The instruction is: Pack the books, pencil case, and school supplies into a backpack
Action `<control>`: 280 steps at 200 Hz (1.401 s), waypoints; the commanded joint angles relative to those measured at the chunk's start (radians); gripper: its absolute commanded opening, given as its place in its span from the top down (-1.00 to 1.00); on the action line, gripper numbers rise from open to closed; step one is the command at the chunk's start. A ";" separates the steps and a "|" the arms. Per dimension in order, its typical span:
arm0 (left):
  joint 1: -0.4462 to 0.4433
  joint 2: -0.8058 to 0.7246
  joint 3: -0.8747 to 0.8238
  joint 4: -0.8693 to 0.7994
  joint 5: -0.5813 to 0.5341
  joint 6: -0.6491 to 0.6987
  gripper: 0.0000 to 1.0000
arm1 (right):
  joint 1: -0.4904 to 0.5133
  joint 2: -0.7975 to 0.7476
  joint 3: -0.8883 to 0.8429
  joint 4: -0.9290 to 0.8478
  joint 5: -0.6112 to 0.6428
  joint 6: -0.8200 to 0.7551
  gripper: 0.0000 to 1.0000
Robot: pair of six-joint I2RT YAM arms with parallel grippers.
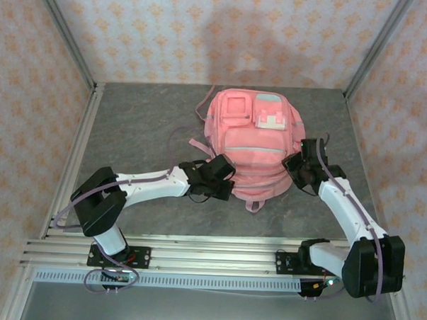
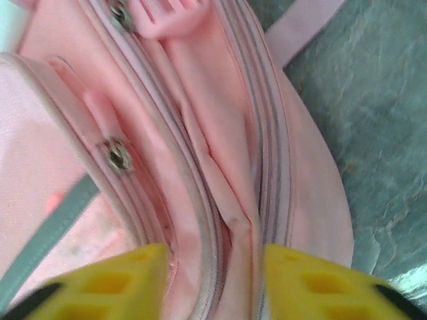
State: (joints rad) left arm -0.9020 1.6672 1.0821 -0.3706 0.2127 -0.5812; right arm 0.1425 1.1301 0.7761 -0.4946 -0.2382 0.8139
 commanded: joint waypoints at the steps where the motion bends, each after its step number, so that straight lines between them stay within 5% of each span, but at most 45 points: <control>1: -0.006 0.025 0.032 0.000 0.046 -0.023 1.00 | -0.002 -0.047 0.012 -0.052 0.047 0.047 -0.05; 35: -0.047 0.039 0.053 0.005 0.051 -0.019 1.00 | 0.027 -0.214 -0.058 -0.148 0.016 0.151 -0.07; 69: -0.087 0.039 0.061 0.013 0.048 -0.023 1.00 | 0.162 -0.363 -0.173 -0.113 -0.030 0.321 -0.01; 144: -0.152 0.031 0.096 0.008 0.044 -0.043 1.00 | 0.504 -0.238 -0.243 0.137 0.059 0.574 0.00; 177: -0.160 0.009 0.095 -0.004 0.028 -0.038 1.00 | 0.534 -0.180 -0.257 0.156 0.097 0.584 0.24; 220: -0.158 -0.015 0.080 -0.057 -0.046 0.002 1.00 | 0.532 -0.274 -0.294 0.064 0.250 0.575 0.85; 280: -0.079 -0.021 0.022 -0.081 -0.101 0.008 1.00 | 0.512 -0.297 -0.275 -0.012 0.287 0.506 0.96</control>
State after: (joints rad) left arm -1.0256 1.6928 1.1412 -0.3626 0.1726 -0.5926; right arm 0.6773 0.8459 0.4858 -0.4282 -0.0738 1.3708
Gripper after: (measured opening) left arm 0.044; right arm 0.042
